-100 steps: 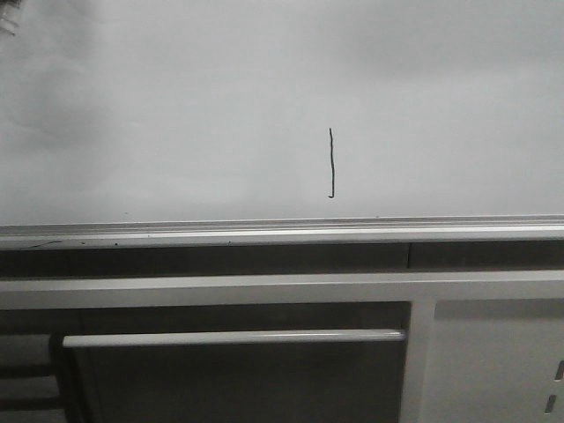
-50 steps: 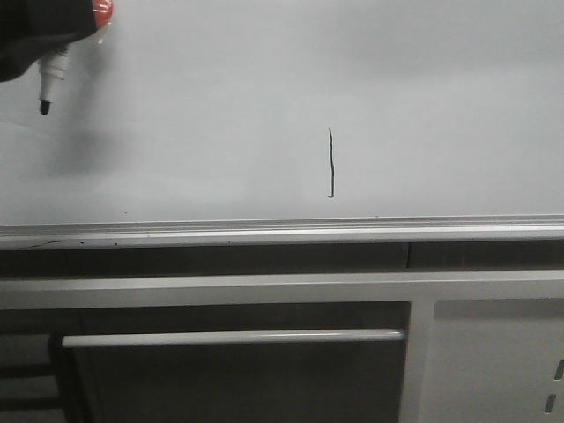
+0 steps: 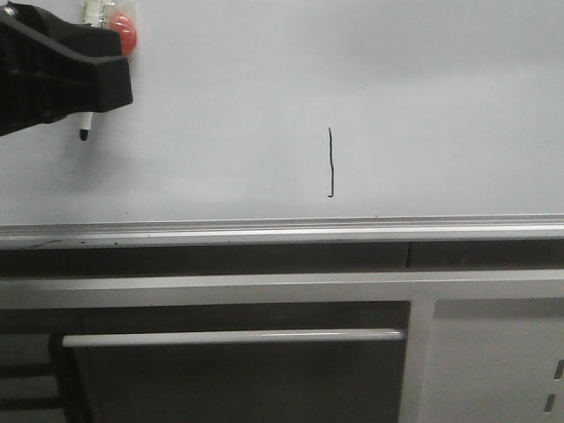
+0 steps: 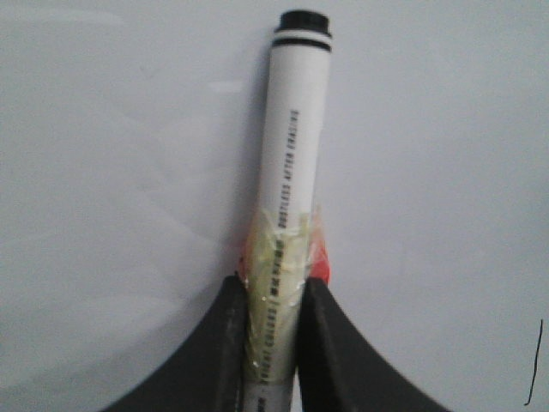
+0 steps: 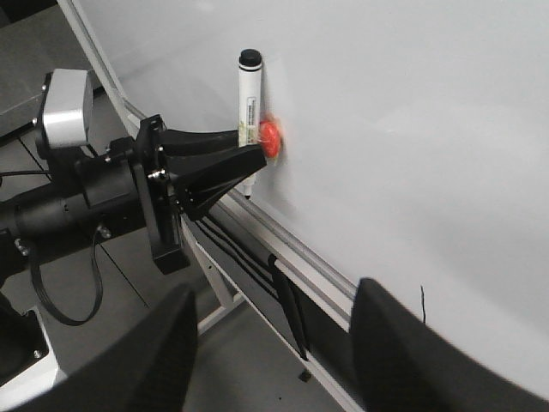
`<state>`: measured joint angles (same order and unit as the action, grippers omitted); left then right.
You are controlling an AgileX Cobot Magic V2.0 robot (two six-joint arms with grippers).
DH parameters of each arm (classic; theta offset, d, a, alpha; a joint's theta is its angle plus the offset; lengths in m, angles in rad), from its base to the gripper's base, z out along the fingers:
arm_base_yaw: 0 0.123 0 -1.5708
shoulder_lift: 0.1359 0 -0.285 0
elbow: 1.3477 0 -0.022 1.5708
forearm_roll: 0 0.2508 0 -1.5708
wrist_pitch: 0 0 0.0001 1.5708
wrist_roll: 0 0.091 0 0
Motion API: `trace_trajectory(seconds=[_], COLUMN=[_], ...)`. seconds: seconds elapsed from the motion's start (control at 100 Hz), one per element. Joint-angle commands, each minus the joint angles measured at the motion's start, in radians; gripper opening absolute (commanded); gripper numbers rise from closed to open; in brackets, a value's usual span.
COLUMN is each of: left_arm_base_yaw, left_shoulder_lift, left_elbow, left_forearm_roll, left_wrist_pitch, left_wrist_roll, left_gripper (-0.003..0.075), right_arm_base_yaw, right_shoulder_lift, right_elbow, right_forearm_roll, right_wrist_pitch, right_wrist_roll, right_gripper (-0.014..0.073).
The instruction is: Write number 1 on whiteboard
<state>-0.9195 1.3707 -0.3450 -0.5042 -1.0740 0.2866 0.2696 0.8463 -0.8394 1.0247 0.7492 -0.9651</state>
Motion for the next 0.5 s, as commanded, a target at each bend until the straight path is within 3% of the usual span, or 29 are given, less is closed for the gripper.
trace_trajectory(seconds=[0.0, 0.49], left_arm_base_yaw=[0.000, 0.000], left_shoulder_lift=[-0.006, -0.006], left_elbow=[-0.022, -0.022], left_forearm_roll=[-0.026, -0.027], left_wrist_pitch=[-0.087, -0.096], left_wrist_roll=[-0.008, -0.016], left_gripper=[-0.0020, -0.0020], right_arm_base_yaw=[0.000, 0.000], right_shoulder_lift=[-0.008, -0.008], right_elbow=[-0.026, -0.026], right_forearm_roll=[0.041, 0.041], right_wrist_pitch=[-0.027, -0.027], right_wrist_roll=[-0.005, -0.005], right_gripper=[0.0363, 0.0363])
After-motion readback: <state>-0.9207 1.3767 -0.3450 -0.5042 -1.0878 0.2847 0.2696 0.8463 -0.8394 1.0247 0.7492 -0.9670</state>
